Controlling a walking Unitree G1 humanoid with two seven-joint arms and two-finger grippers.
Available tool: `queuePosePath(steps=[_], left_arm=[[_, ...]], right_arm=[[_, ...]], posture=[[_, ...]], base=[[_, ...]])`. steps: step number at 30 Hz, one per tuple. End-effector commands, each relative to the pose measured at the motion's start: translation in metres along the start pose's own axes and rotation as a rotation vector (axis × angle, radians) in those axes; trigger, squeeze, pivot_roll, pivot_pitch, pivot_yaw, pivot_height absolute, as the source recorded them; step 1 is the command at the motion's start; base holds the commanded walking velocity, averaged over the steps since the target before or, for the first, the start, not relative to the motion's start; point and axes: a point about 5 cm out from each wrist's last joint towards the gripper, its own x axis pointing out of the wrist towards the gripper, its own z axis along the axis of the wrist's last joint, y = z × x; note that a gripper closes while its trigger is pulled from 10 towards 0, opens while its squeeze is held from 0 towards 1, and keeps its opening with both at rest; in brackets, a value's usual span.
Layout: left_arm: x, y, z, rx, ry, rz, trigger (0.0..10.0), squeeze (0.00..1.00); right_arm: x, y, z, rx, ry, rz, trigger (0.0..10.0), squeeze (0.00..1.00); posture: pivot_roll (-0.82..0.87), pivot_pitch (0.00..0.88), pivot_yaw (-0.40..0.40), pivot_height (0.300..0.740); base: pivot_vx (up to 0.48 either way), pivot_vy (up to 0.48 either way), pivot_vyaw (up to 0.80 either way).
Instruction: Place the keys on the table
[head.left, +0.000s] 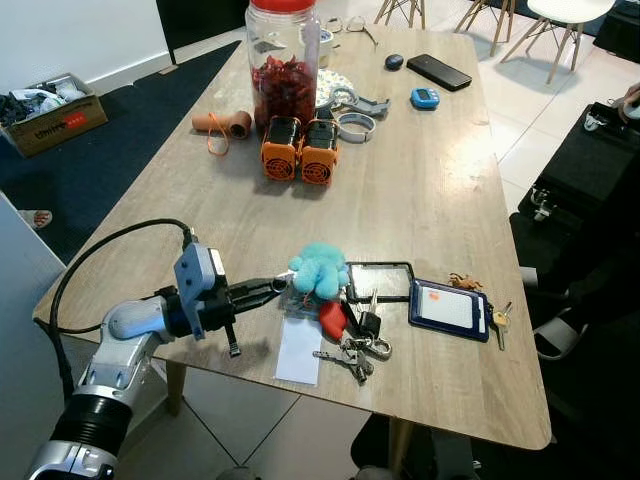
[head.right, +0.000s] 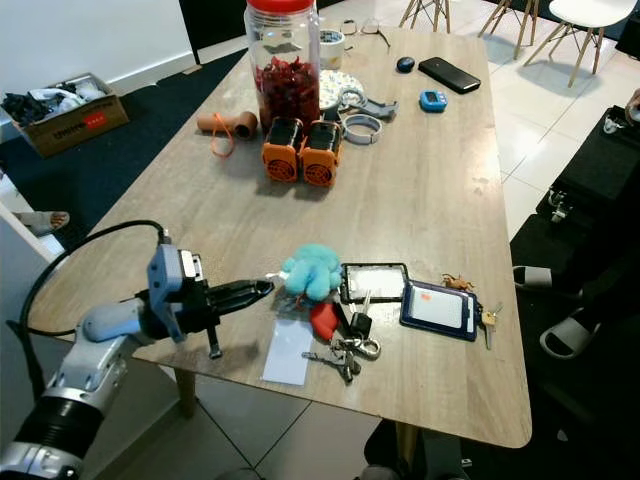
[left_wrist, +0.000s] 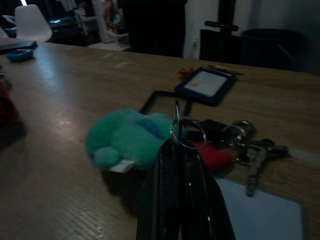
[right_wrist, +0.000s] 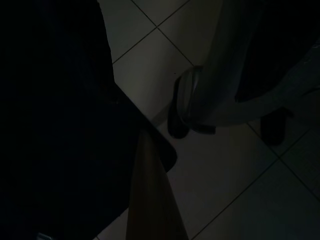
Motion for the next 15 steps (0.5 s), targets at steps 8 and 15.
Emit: queuePosePath(steps=[8, 15], left_arm=[[-0.0036, -0.0068, -0.0030, -0.009, 0.040, -0.079, 10.0, 0.65], [-0.0035, -0.0068, -0.0025, -0.023, 0.029, -0.075, 10.0, 1.00]], right_arm=[[-0.0038, -0.0011, -0.0144, 0.008, 0.054, -0.004, 10.0, 0.00], [-0.0032, -0.0001, -0.0131, 0.008, 0.051, -0.002, 10.0, 0.00]], posture=[[0.02, 0.100, -0.019, 0.740], [0.02, 0.098, -0.019, 0.740]], base=[[0.000, 0.000, 0.00], [0.000, 0.000, 0.00]])
